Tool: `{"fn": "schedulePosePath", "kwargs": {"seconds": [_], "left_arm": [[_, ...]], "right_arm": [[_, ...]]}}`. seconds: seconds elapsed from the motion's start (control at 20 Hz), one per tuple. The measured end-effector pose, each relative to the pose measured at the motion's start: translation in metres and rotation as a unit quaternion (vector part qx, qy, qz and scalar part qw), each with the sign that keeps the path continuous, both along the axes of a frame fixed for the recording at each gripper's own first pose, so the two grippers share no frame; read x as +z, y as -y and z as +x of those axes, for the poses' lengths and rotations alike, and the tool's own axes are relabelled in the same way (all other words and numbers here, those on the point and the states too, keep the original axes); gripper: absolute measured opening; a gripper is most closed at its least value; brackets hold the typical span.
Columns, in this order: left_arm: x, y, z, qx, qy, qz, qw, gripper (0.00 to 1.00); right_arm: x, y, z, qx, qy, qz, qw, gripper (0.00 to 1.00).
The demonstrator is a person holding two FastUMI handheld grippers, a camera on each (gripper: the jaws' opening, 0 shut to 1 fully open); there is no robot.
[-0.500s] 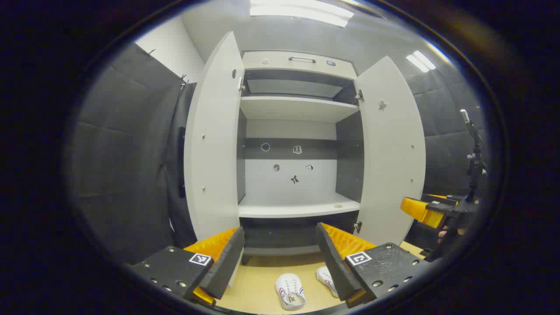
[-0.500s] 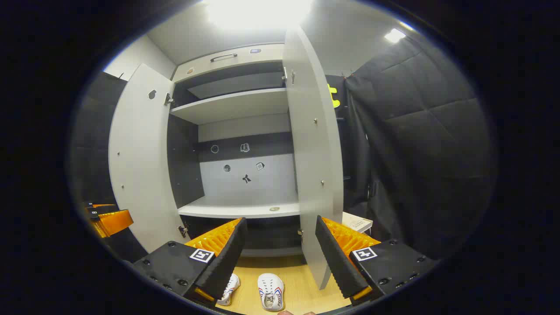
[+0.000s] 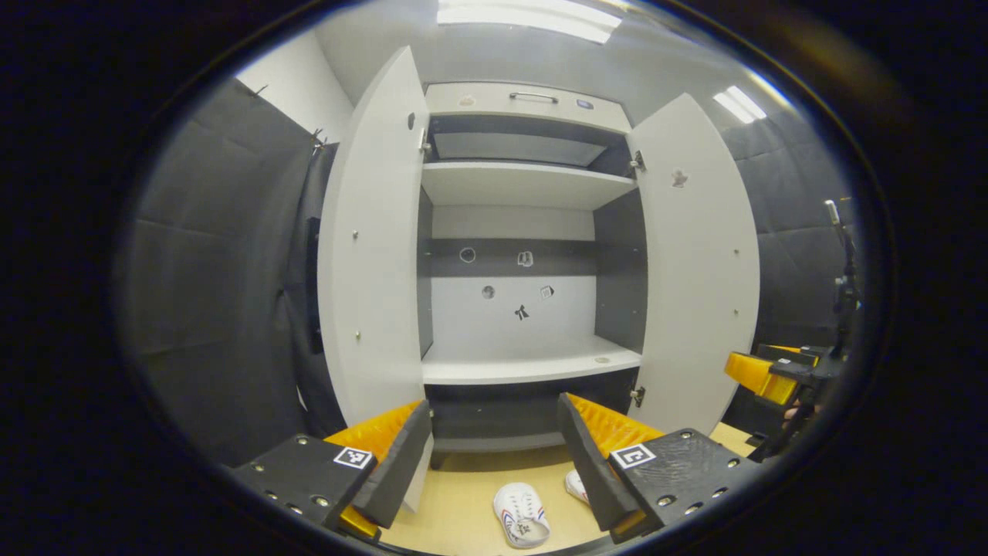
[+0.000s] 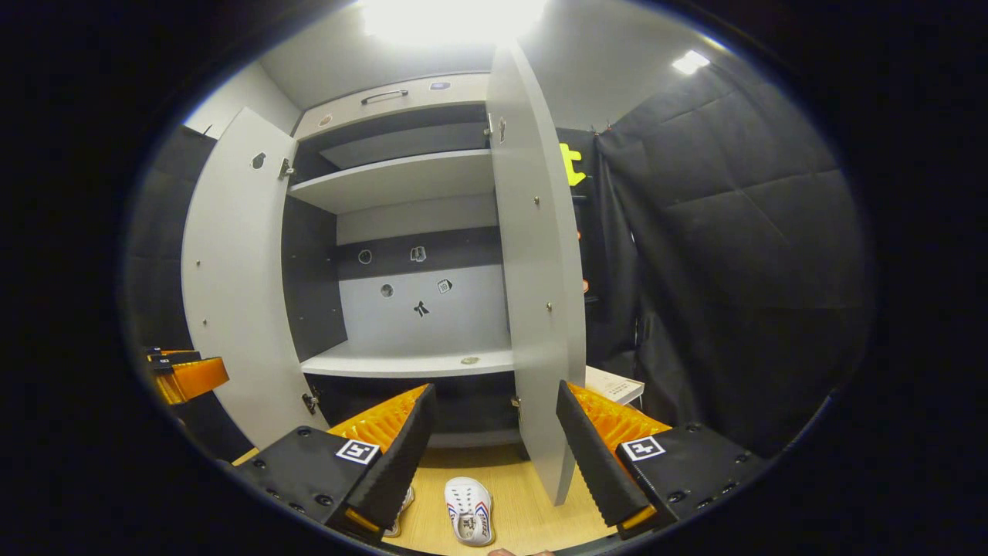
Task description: Grab one shoe with the right hand and put it into the shoe cabinet, grab the other shoe with the left hand and put it into the shoe cabinet; then close the right door with the right hand and the left door with the left hand.
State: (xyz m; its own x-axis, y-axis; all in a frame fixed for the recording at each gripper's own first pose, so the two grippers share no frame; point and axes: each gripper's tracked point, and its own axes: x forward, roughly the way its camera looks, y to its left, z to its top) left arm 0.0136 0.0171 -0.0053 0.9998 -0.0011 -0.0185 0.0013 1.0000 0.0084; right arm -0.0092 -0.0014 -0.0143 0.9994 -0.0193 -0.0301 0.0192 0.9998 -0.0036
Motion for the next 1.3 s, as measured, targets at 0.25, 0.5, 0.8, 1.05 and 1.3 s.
{"fn": "schedulePosePath", "kwargs": {"seconds": [0.25,0.5,0.8,1.05,1.3], "left_arm": [[-0.009,-0.014,-0.003,0.005,0.001,0.003,1.000,0.95],[-0.022,-0.019,-0.011,0.003,-0.007,-0.011,1.000,0.95],[-0.040,-0.029,-0.019,0.007,-0.023,-0.012,1.000,0.95],[-0.063,-0.041,-0.029,0.015,-0.042,-0.025,0.999,0.94],[-0.081,-0.053,-0.042,0.029,-0.055,0.016,0.998,0.95]], "right_arm": [[-0.006,-0.014,-0.004,0.010,-0.015,-0.005,1.000,0.98],[-0.030,-0.025,0.001,0.022,-0.052,-0.007,0.998,0.92],[-0.062,-0.044,0.020,0.042,-0.108,0.010,0.993,0.92],[-0.102,-0.061,0.041,0.057,-0.160,-0.002,0.985,0.98],[-0.154,-0.080,0.057,0.078,-0.215,-0.002,0.974,0.98]]}}
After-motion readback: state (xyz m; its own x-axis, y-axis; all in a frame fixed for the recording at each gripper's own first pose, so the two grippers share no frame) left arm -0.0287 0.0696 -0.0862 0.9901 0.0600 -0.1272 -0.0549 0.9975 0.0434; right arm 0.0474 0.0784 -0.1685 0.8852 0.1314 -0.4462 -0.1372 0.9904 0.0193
